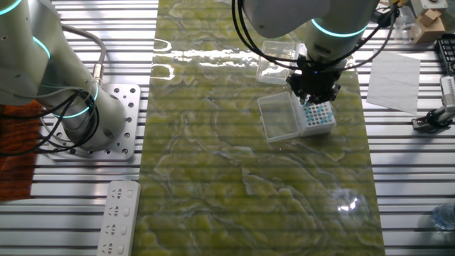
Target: Transfer all medium pipette tips from one holder to another
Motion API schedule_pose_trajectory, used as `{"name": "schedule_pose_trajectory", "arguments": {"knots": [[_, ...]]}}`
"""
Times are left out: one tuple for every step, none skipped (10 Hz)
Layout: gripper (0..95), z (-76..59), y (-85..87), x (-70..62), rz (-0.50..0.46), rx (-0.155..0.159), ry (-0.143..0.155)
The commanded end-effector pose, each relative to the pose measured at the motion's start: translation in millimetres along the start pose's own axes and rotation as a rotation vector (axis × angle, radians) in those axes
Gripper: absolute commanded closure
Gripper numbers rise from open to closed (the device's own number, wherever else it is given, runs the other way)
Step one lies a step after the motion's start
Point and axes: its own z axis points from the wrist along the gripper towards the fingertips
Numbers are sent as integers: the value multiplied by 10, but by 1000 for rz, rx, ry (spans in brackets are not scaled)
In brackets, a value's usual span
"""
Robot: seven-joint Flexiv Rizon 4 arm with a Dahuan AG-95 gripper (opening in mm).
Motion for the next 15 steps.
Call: {"name": "schedule_pose_trajectory", "arguments": {"knots": [[950, -57, 0, 0, 7, -12, 10], [950, -152, -4, -1, 27, -32, 21], [950, -240, -7, -5, 49, -46, 30], [950, -326, -8, -12, 66, -57, 33], [950, -422, -2, -30, 98, -75, 26], [950, -533, 23, -77, 142, -85, 29], [950, -601, 45, -125, 172, -93, 34], [950, -601, 45, -125, 172, -93, 34], [950, -786, 107, -340, 291, -134, 22], [950, -827, 117, -401, 316, -143, 17], [950, -866, 124, -467, 347, -151, 11], [950, -961, 162, -722, 479, -193, -24], [950, -985, 185, -828, 533, -204, -33], [950, -985, 185, -828, 533, -204, -33], [950, -994, 234, -1060, 640, -225, -50]]}}
